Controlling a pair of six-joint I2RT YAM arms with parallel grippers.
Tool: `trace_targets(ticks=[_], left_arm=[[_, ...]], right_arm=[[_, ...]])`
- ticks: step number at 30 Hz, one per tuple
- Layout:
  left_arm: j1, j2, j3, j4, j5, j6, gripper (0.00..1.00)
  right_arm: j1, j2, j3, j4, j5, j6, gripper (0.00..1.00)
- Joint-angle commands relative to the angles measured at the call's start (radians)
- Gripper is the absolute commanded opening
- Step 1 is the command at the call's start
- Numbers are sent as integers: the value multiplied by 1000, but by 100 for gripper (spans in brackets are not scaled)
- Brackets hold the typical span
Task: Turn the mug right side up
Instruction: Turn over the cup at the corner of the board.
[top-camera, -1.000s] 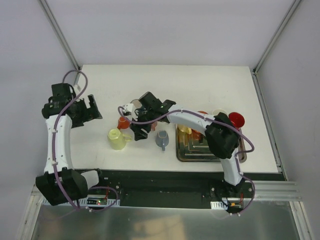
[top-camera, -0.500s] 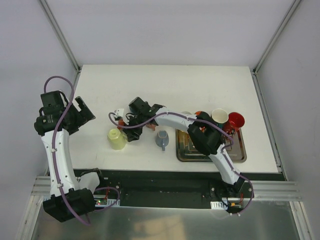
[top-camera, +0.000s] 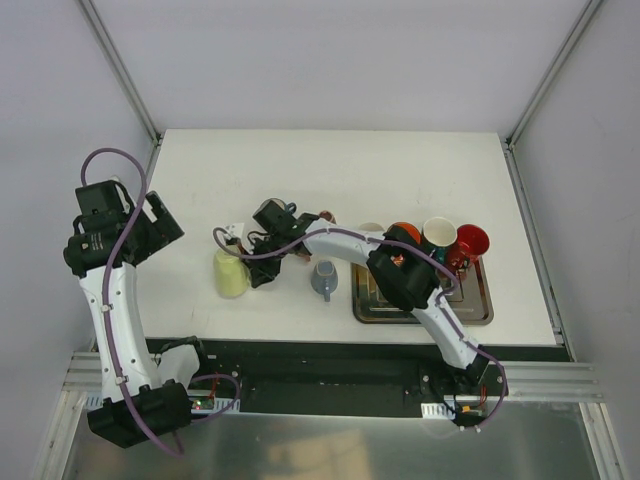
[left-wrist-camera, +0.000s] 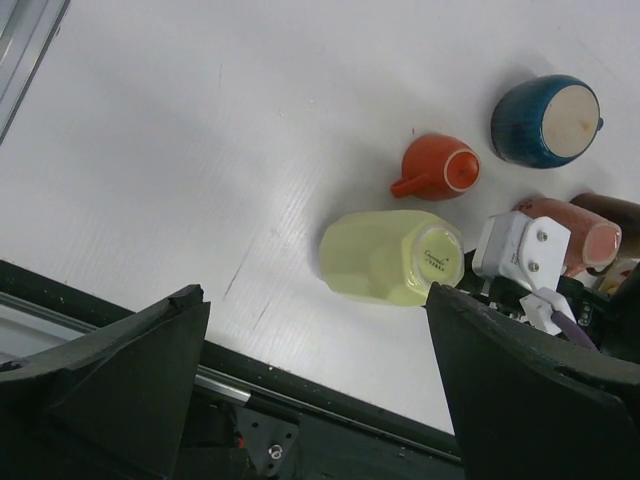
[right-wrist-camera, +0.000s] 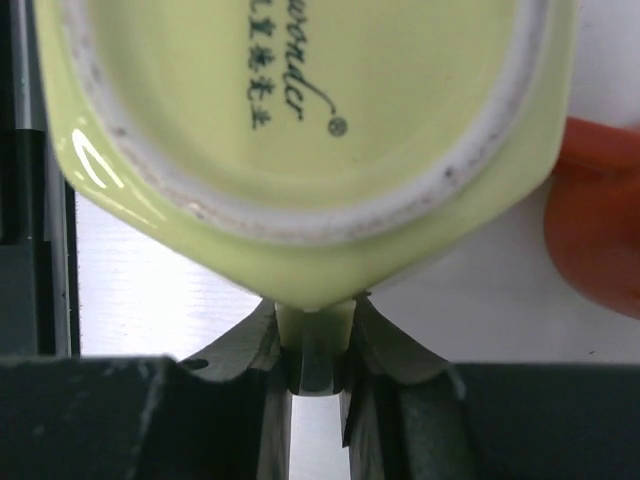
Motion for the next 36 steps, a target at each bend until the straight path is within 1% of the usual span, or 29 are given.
trace_targets(ticks=[1,4,6,9,11,13,15,17,19,21,23,25,27,28,30,31,32,34,36], left_arm=[[7,-5,49,-3,32,46,93],[7,-5,67,17,93,76,92],[5,-14,77,51,166,136,93],[7,-34,101,121,430,308,93],[7,-66,89,208,600,427,92],[7,-103,49,311,732,527,92],[5,-115,28,373,822,627,92],[2,-91,40,388,888,728,91],[-16,-51,64,417,905,765,90],[-56,-8,83,466,891,770,86],[-122,30,83,515,841,793,84],[-205,46,66,565,785,843,84],[-272,67,49,603,758,897,82],[-295,80,41,626,735,909,79],[-341,100,17,706,677,893,70],[-352,104,2,745,670,897,68],[-354,110,-11,770,669,919,65],[-421,113,-46,819,615,990,58],[-460,104,-115,932,583,1035,56]], right_arm=[[-23,-69,49,-14,-128,35,0],[-57,-131,35,-17,-177,89,0],[-87,-184,15,-3,-205,143,0],[-145,-260,-25,87,-232,296,0],[-190,-289,-22,150,-271,417,0],[-250,-289,16,207,-339,596,0],[-294,-263,77,270,-431,777,0],[-333,-243,116,357,-526,952,0],[-350,-251,133,356,-582,974,0],[-357,-246,135,421,-664,1073,0],[-357,-246,128,461,-729,1143,0],[-357,-252,106,544,-766,1196,0],[-368,-246,116,549,-788,1215,0],[-371,-241,130,557,-800,1233,0],[-377,-234,141,574,-838,1253,0],[-380,-235,139,578,-843,1257,0],[-383,-234,136,578,-846,1264,0],[-386,-237,133,581,-855,1276,0],[-393,-232,136,580,-864,1287,0]])
